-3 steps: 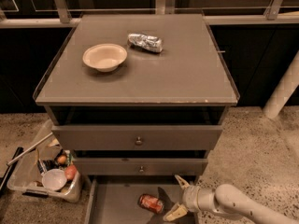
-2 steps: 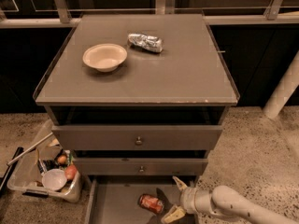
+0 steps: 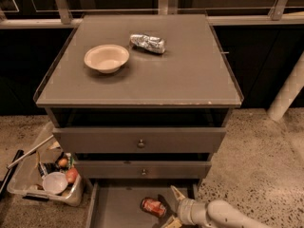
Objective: Pick coke can from bottom drawer and place on counter
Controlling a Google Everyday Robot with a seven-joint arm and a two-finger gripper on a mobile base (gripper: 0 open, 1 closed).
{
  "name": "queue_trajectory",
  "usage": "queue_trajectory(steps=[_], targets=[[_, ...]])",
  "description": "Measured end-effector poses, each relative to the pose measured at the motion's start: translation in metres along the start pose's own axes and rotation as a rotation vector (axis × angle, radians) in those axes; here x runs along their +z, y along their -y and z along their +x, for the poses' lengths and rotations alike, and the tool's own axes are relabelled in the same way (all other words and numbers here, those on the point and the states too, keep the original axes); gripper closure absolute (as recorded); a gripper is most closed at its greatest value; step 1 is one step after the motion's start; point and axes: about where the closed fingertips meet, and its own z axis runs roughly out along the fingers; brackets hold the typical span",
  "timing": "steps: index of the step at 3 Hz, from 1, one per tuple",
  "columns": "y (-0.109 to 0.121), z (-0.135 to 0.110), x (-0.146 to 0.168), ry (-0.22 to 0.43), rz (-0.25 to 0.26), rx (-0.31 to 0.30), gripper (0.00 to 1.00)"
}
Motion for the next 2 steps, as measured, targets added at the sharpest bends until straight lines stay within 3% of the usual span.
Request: queue_trajectory(steps=[2], targets=[[0.007,0.04,0.038,0.003,0.02,0.007,0.0]])
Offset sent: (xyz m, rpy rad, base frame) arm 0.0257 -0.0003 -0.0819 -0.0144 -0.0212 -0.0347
